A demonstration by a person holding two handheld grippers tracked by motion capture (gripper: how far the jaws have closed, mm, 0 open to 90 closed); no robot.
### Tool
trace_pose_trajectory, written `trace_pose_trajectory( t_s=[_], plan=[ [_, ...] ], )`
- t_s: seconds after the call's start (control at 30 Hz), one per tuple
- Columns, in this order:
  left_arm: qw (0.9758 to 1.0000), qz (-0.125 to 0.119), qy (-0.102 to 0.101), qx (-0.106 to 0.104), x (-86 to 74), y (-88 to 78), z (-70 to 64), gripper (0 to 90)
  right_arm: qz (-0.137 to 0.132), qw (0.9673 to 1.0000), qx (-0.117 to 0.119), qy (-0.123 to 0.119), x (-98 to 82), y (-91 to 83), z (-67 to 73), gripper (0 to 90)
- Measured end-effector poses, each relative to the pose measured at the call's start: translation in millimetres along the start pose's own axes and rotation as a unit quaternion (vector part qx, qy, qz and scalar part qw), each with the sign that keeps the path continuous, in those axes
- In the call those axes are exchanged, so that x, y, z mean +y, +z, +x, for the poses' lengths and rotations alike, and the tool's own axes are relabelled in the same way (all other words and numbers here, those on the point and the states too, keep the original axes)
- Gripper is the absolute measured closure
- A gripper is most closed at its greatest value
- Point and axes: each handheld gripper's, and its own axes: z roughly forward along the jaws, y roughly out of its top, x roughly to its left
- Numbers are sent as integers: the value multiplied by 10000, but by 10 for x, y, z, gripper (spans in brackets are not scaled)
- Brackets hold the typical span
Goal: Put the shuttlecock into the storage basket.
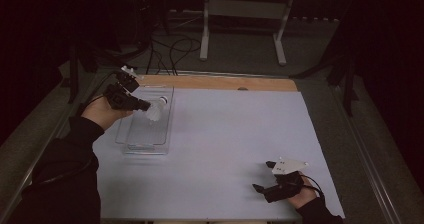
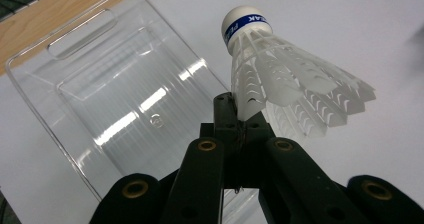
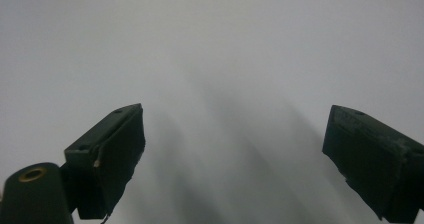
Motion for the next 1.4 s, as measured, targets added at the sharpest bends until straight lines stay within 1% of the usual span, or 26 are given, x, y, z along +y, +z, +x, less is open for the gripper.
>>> trace_pose_trajectory(
  t_s=[0.03, 0.1, 0.13, 0.17, 0.23, 0.27, 0.37, 0.53, 0.6, 0.67, 0.83, 1.1, 1.4],
  plan=[
    [10000, -24, -48, -13, -6, 15, 9, 900, 6, 10000, -13, -15, 1, -4, 0, 97],
    [9999, -56, -139, 58, -20, 51, 29, 900, 11, 10000, -11, -19, 1, -5, -1, 97],
    [9999, -56, -139, 58, -20, 51, 29, 900, 11, 10000, -11, -19, 1, -5, -1, 97],
    [9997, -97, -214, 91, -31, 76, 51, 900, 10, 10000, -13, -21, 1, -5, 0, 97],
    [9994, -109, -270, 204, -42, 106, 68, 900, 17, 10000, -2, -26, 5, -5, 3, 97],
    [9993, -99, -301, 206, -48, 127, 75, 900, 21, 10000, -6, -34, 6, -4, 5, 97],
    [9990, -59, -344, 268, -67, 196, 87, 900, 28, 10000, 4, -35, 9, -3, 8, 97],
    [9990, -62, -382, 237, -83, 283, 104, 900, 38, 10000, 18, -28, 6, -1, 3, 97],
    [9986, -88, -436, 301, -85, 310, 104, 900, 46, 10000, 29, -28, 7, 3, 5, 97],
    [9983, -84, -427, 395, -90, 342, 110, 900, 47, 10000, 38, -20, 9, 4, 11, 97],
    [9978, -123, -475, 456, -111, 438, 121, 900, 46, 10000, 43, -31, 11, 1, 12, 97],
    [9972, -9, -570, 476, -126, 580, 153, 900, 60, 10000, 59, -31, 12, 2, 14, 97],
    [9968, 88, -608, 518, -142, 678, 182, 900, 93, 9999, 78, -59, 11, 7, 17, 97]
  ],
)
